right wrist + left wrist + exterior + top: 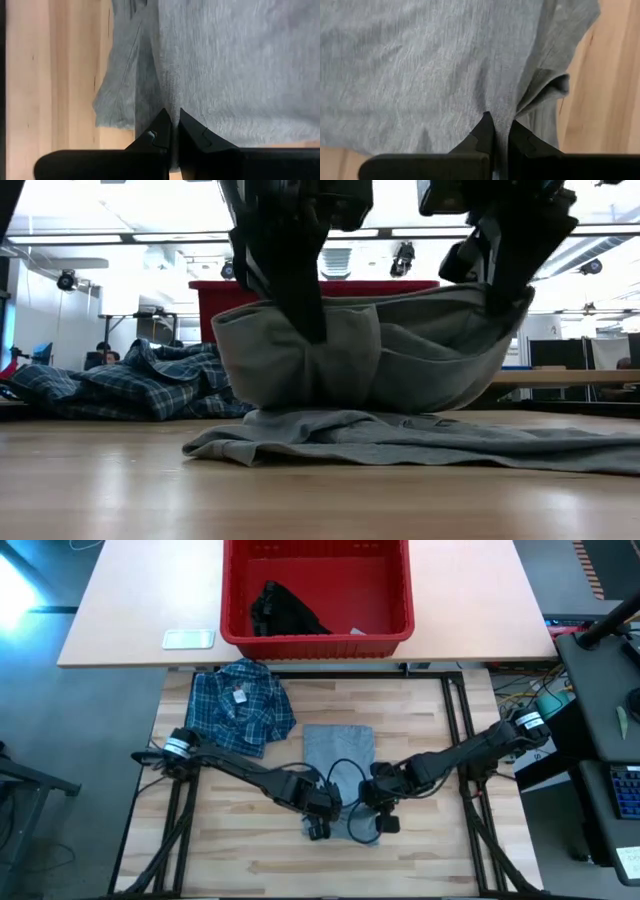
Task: Fold Laundry from Bin
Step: Fold the gray shirt
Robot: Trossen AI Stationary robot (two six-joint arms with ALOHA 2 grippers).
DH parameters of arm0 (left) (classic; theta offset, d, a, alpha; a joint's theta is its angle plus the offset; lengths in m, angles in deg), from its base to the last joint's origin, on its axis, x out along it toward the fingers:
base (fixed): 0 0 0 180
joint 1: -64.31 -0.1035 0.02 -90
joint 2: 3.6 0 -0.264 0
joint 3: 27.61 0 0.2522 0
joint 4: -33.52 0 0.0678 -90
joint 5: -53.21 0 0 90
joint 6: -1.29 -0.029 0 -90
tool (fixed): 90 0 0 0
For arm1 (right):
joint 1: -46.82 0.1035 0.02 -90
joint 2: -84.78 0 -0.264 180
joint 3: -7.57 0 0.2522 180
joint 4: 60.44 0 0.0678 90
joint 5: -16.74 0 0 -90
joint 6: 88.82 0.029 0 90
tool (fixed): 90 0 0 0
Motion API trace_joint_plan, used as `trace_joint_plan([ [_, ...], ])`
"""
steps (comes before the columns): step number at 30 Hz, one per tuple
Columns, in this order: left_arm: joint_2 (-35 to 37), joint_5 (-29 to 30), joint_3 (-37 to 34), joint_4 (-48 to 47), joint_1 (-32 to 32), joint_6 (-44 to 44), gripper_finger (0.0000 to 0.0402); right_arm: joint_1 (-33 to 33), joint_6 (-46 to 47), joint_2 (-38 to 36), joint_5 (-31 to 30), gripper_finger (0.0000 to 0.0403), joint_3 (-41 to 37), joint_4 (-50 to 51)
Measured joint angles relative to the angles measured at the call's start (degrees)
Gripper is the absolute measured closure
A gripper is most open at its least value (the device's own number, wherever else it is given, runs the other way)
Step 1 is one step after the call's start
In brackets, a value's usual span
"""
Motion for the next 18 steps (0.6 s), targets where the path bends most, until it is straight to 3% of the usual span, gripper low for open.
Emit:
trace_joint_plan([
  [9, 0.9, -0.4, 7.9, -9.7, 0.3, -2.9, 0.0401, 1.3, 2.7, -0.9, 0.2, 0.0394, 2.4, 0.1],
  [18, -5.3, -1.5, 8.7, -4.4, 5.2, -1.3, 0.0401, 6.5, 7.1, 2.8, 0.9, 0.0394, -0.5, -5.3],
])
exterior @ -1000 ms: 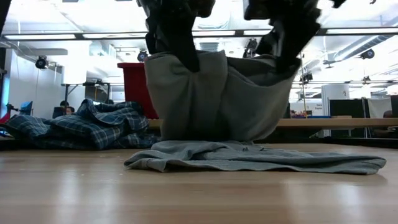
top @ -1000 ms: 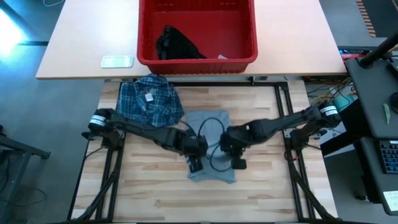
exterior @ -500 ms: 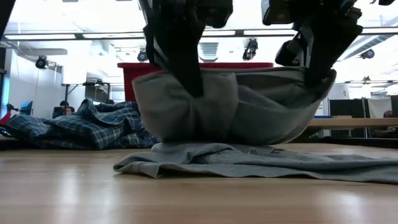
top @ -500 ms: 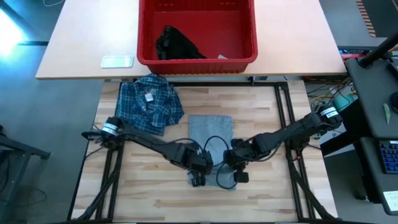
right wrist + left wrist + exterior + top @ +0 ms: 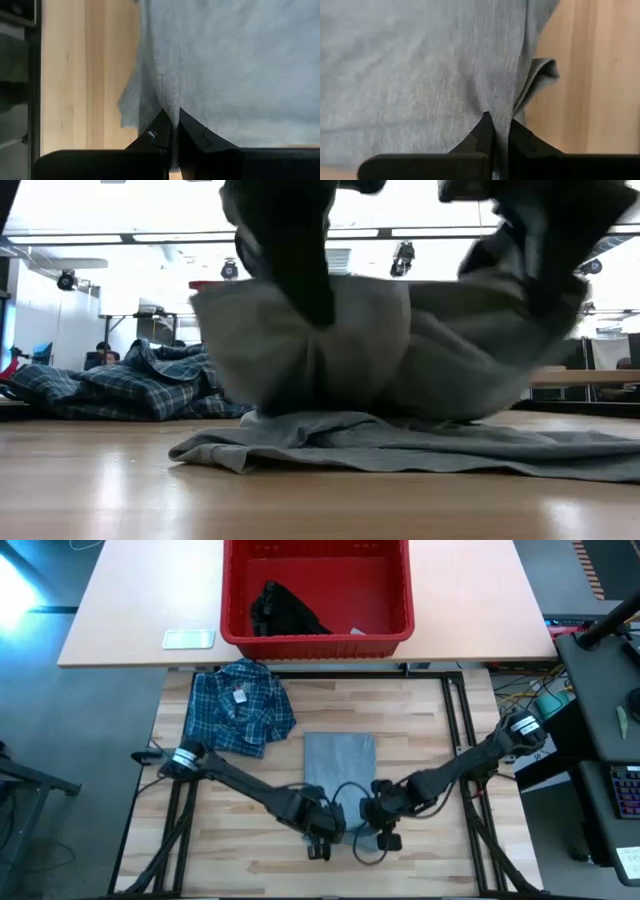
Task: Fold Laundry from Bin
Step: Fold the gray shirt
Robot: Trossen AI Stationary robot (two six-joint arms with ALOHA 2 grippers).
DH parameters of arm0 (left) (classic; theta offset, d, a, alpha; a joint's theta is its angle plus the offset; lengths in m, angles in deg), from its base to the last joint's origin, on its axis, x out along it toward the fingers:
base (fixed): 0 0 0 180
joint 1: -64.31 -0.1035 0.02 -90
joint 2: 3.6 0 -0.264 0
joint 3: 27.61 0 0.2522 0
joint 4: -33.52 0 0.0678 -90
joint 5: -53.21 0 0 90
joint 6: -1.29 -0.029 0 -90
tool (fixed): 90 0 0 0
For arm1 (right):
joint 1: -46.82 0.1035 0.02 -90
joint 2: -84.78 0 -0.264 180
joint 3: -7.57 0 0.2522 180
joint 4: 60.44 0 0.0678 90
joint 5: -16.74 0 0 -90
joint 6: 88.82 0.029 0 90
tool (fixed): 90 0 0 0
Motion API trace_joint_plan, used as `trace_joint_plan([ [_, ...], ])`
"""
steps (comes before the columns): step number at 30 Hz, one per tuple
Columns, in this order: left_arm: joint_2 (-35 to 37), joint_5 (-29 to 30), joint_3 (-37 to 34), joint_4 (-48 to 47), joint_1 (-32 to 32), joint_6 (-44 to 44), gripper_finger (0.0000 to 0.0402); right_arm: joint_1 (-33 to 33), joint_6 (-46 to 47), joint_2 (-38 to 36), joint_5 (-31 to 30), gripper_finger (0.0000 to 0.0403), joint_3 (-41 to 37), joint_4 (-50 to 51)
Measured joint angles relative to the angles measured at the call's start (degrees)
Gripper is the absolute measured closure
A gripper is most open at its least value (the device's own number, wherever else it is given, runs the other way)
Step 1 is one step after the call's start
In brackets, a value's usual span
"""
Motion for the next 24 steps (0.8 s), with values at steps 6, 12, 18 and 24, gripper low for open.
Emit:
trace_joint_plan([
  [6, -5.2, -5.2, 0.0, 1.6, 1.3, 1.5, 0.0350, 1.7, 3.9, 5.4, 1.6, 0.0347, -2.5, -1.0],
  [12, -4.0, -7.6, 2.6, -1.2, 1.6, 2.2, 0.0235, 2.5, 4.8, 4.3, 2.9, 0.0242, -0.1, -0.7],
  [18, 1.2, -2.1, 6.6, -7.6, 1.1, -0.9, 0.0133, 2.6, 3.4, -3.6, -0.6, 0.0163, 0.5, -1.2],
  [24, 0.8, 13.3, -1.0, -1.1, -1.5, 3.8, 0.0115, 4.0, 7.9, -2.8, -23.6, 0.0161, -4.7, -1.2],
])
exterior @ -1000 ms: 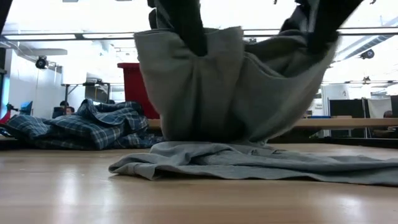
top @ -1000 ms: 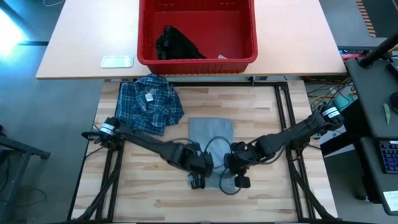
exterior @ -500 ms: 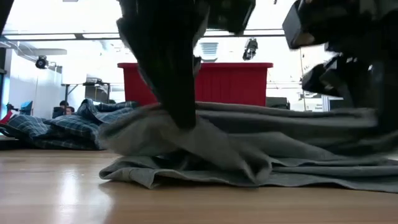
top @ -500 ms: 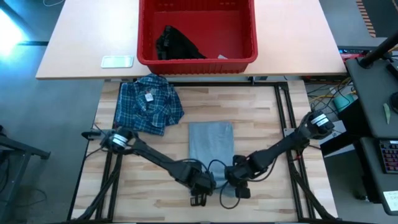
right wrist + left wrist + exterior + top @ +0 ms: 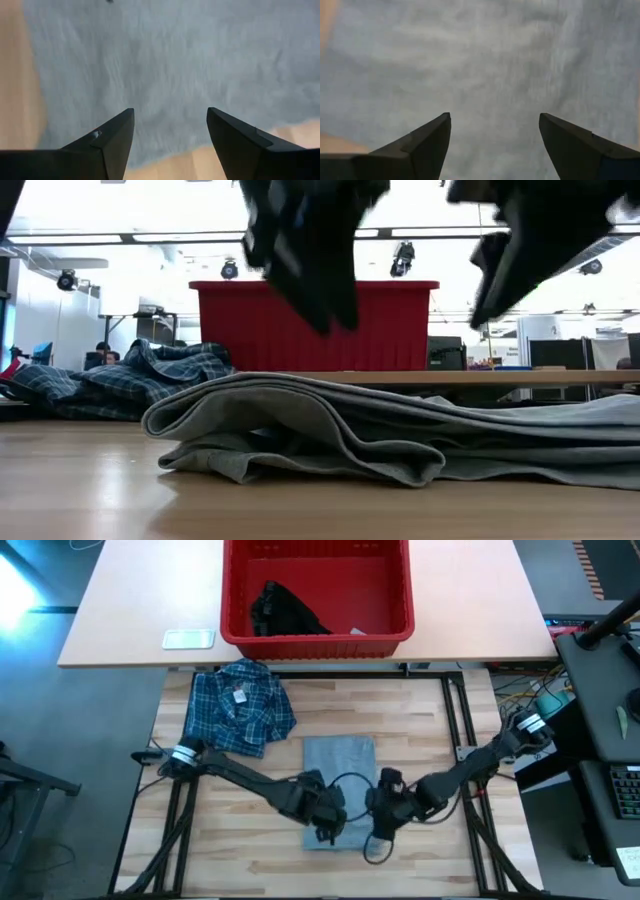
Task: Fold Laundry from Bin
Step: Fold the gray shirt
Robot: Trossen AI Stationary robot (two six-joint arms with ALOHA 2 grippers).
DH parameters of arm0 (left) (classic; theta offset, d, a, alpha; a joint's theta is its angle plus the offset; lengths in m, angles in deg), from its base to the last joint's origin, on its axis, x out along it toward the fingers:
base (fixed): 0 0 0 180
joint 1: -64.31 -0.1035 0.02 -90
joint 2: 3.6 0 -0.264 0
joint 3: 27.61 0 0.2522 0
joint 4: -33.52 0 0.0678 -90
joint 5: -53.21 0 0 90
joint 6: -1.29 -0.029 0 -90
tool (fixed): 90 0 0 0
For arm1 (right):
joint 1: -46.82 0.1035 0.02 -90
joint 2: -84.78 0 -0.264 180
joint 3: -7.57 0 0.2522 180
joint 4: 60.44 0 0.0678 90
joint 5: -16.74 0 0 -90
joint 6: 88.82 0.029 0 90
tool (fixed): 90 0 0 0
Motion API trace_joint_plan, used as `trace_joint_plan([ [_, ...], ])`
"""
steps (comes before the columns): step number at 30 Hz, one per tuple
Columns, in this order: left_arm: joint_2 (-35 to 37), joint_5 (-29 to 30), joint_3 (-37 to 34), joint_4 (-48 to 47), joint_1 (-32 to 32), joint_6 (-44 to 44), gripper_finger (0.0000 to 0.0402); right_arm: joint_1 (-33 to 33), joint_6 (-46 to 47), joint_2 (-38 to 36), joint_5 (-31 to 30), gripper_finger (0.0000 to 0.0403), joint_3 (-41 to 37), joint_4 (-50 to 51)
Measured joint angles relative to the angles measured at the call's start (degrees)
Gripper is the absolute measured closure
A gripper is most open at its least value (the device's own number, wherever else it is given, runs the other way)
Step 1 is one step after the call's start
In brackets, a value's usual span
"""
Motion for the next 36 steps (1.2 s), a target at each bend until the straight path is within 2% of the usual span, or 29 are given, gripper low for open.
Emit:
trace_joint_plan([
  [2, -0.5, 0.0, -3.2, 4.0, 0.3, 2.7, 0.0119, 1.4, 1.9, 2.2, -0.1, 0.0164, -1.6, -0.1],
  [6, -0.9, -0.2, -8.8, 9.6, 0.8, 7.5, 0.0123, 4.1, 4.6, 8.1, 4.6, 0.0163, -2.8, -1.7],
  [11, -0.7, -1.4, -11.7, 9.9, 0.7, 12.0, 0.0124, 6.5, 3.6, 13.6, 12.5, 0.0149, 0.3, -10.8],
  [17, 8.8, 2.6, -10.9, 1.4, -0.2, 11.3, 0.0124, 5.1, -2.0, 11.2, 11.7, 0.0123, 6.9, 2.4],
  [20, 13.4, 6.5, -13.6, 1.0, -2.0, 11.0, 0.0124, 2.3, -4.3, 6.7, 8.3, 0.0105, 6.7, 5.8],
  [23, 15.9, 7.9, -18.4, 6.0, -3.3, 11.8, 0.0124, -2.3, -6.1, 1.3, 4.5, 0.0092, 4.0, 5.9],
  [25, 16.2, 7.8, -22.2, 14.7, -2.9, 10.5, 0.0126, -6.8, -7.4, -2.2, 3.2, 0.0091, 1.0, 3.7],
  [27, 15.5, 5.6, -26.7, 28.3, -1.6, 8.2, 0.0128, -11.8, -9.2, -5.5, 3.2, 0.0096, -2.8, 1.0],
  [29, 13.9, 2.7, -30.8, 41.4, -0.4, 7.1, 0.0130, -17.0, -10.8, -7.7, 4.4, 0.0100, -6.9, -2.8],
  [30, 12.9, 1.6, -32.4, 45.0, -0.1, 8.0, 0.0131, -19.4, -12.1, -8.3, 6.3, 0.0100, -8.8, -4.9],
  [33, 9.2, 1.1, -35.5, 45.5, 0.0, 13.7, 0.0134, -24.6, -13.4, -8.7, 11.1, 0.0096, -13.8, -9.8],
  [36, 6.6, 0.8, -36.3, 46.7, -0.1, 15.5, 0.0135, -26.7, -14.8, -6.8, 13.8, 0.0090, -16.8, -11.9],
])
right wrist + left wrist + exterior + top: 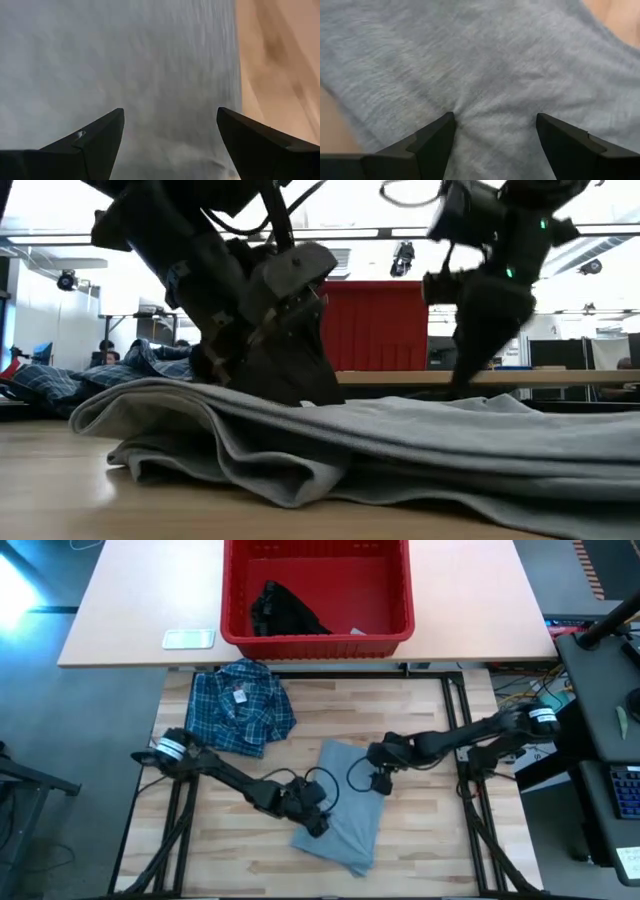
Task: Fold Laundry from Bin
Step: Fold the gray shirt
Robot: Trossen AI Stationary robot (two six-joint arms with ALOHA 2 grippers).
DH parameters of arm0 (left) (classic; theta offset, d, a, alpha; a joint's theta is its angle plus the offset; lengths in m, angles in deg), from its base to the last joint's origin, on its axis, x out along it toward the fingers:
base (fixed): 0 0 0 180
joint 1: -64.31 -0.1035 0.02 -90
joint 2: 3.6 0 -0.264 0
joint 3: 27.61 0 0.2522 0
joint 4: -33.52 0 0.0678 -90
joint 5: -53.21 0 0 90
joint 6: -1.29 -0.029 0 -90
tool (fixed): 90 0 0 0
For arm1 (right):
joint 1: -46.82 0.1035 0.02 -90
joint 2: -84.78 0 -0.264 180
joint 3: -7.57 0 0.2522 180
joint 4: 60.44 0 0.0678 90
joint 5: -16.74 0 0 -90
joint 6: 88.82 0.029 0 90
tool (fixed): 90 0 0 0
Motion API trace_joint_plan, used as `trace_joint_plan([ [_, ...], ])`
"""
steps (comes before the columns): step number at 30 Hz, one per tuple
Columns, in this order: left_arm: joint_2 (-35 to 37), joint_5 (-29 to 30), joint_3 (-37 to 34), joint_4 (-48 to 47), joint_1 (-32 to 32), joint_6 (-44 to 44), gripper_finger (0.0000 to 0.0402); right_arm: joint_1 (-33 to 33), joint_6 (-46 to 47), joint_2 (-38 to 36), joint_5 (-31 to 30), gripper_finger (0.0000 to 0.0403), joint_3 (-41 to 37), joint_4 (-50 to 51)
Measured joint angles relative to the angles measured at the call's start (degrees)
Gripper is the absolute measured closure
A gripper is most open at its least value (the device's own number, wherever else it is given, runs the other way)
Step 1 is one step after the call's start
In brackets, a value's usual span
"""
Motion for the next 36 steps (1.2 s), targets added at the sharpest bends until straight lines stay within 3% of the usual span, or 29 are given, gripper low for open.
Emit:
trace_joint_plan([
  [5, -1.2, -2.1, 0.2, 0.3, -0.1, -0.2, 0.0135, -0.9, -5.1, 4.3, -0.9, 0.0089, -2.2, 0.0],
  [10, -1.1, -3.3, 0.2, -0.8, -0.3, 1.7, 0.0135, -6.6, -11.4, 5.0, -2.3, 0.0090, -2.8, 3.2],
  [18, 3.2, -5.7, 2.2, -5.8, -3.4, 1.7, 0.0135, -9.1, -16.2, -10.3, -1.9, 0.0087, 0.1, 13.9],
  [21, 7.3, -6.1, 4.0, -6.4, -7.7, -3.7, 0.0135, -12.2, -12.2, -14.8, 2.0, 0.0090, -1.5, 14.6],
  [25, 9.0, -12.4, 3.8, -6.3, -17.2, -12.8, 0.0135, -18.3, -7.6, -16.4, 9.2, 0.0106, -4.6, 12.3],
  [30, 7.7, -19.5, 3.9, -7.8, -29.4, -28.5, 0.0135, -23.1, -7.5, -11.7, 13.7, 0.0130, -6.5, 4.3],
  [36, 6.1, -28.1, 3.9, -8.2, -38.3, -45.7, 0.0149, -23.9, -11.5, -1.7, 21.6, 0.0163, -4.1, 1.0],
])
